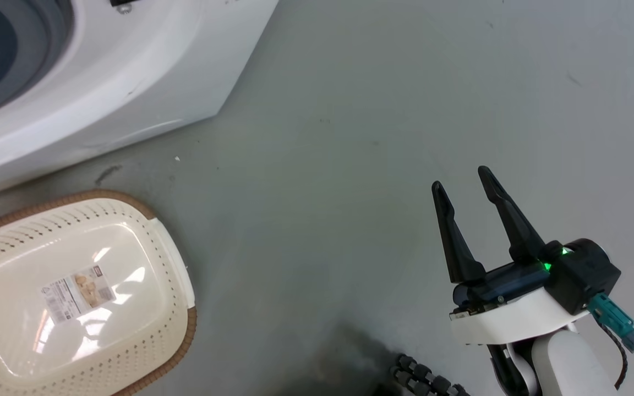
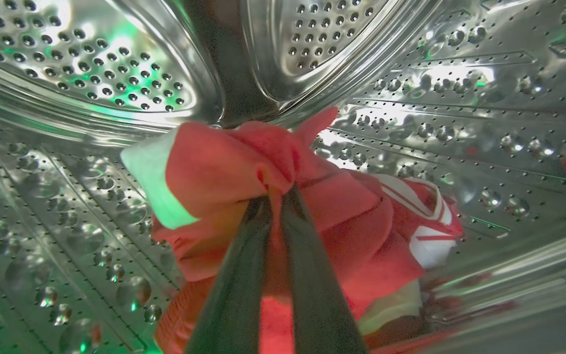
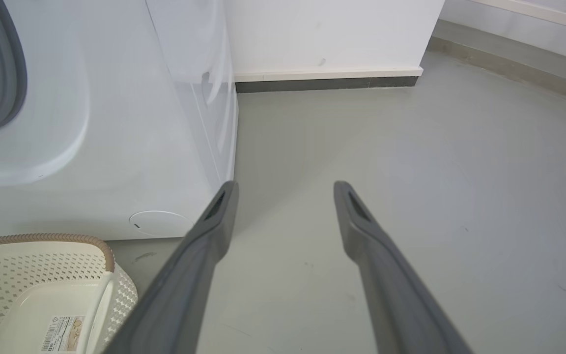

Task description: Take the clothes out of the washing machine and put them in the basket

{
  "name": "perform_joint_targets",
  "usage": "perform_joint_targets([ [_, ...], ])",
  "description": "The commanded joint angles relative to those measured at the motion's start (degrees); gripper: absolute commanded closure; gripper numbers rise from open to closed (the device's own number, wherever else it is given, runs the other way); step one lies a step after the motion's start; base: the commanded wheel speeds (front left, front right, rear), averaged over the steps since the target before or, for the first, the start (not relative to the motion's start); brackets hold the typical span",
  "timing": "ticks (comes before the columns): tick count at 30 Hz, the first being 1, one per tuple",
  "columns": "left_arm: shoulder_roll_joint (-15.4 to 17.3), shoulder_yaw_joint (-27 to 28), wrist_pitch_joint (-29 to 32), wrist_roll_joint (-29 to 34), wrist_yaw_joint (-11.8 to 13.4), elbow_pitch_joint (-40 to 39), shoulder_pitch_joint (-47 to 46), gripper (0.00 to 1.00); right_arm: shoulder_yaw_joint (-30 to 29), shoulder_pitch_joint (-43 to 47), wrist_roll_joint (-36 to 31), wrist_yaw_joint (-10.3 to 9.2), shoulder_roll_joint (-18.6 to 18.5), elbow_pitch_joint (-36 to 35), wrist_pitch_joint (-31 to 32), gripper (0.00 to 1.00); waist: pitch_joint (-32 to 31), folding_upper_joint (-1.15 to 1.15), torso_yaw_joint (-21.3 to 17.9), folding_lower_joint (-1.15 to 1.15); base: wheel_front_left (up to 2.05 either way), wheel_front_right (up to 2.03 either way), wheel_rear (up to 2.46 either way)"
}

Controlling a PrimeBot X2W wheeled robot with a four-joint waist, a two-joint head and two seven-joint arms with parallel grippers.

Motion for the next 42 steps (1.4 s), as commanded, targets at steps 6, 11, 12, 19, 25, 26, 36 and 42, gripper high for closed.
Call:
perform_joint_targets([
  [6, -3.39, 0.27, -8.50, -1.39, -0.80, 4.65, 6.28, 1.00, -0.82, 1.34, -0.90, -0.04, 0.05, 2.30, -0.19, 0.00, -7.97, 0.00, 1.60, 0.00, 0.00, 0.00, 0.00],
  [11, -6.35, 0.18, -14.26, -2.42, -1.62, 8.29, 10.83, 1.00, -1.61, 1.97, -1.57, -0.05, 0.05, 3.97, 0.38, 0.00, -13.57, 0.00, 3.10, 0.00, 0.00, 0.00, 0.00],
  [12, -7.03, 0.16, -15.25, -2.72, -1.82, 8.87, 11.59, 1.00, -1.86, 2.26, -1.53, -0.04, 0.04, 4.18, 0.54, 0.00, -14.58, 0.00, 3.45, 0.00, 0.00, 0.00, 0.00],
  [19, -11.08, -0.47, -19.38, -2.87, -2.29, 10.89, 17.41, 1.00, -3.22, 3.89, -2.79, -0.04, 0.05, 5.49, 2.39, 0.00, -21.58, 0.00, 5.90, 0.00, 0.00, 0.00, 0.00],
  [25, -15.50, 1.70, -20.54, -1.25, -0.29, 5.69, 25.51, 1.00, -5.60, 6.54, -4.55, -0.04, 0.05, 4.88, 4.71, 0.00, -28.96, 0.00, 9.80, 0.00, 0.00, 0.00, 0.00],
  [26, -15.75, 2.05, -20.54, -0.59, 0.05, 4.39, 26.78, 1.00, -5.99, 6.81, -4.72, -0.04, 0.04, 4.72, 4.90, 0.00, -29.76, 0.00, 10.35, 0.00, 0.00, 0.00, 0.00],
  [36, -19.16, 6.66, -20.52, 4.42, 3.42, -10.37, 38.22, 1.00, -8.48, 10.76, -5.86, -0.04, 0.07, 3.35, 7.63, 0.00, -37.47, 0.00, 15.50, 0.00, 0.00, 0.00, 0.00],
  [42, -20.43, 6.71, -20.47, 6.79, 6.13, -19.61, 44.28, 1.00, -10.22, 13.01, -5.99, -0.04, 0.05, 2.56, 8.54, 0.00, -40.32, 0.00, 18.75, 0.00, 0.00, 0.00, 0.00],
])
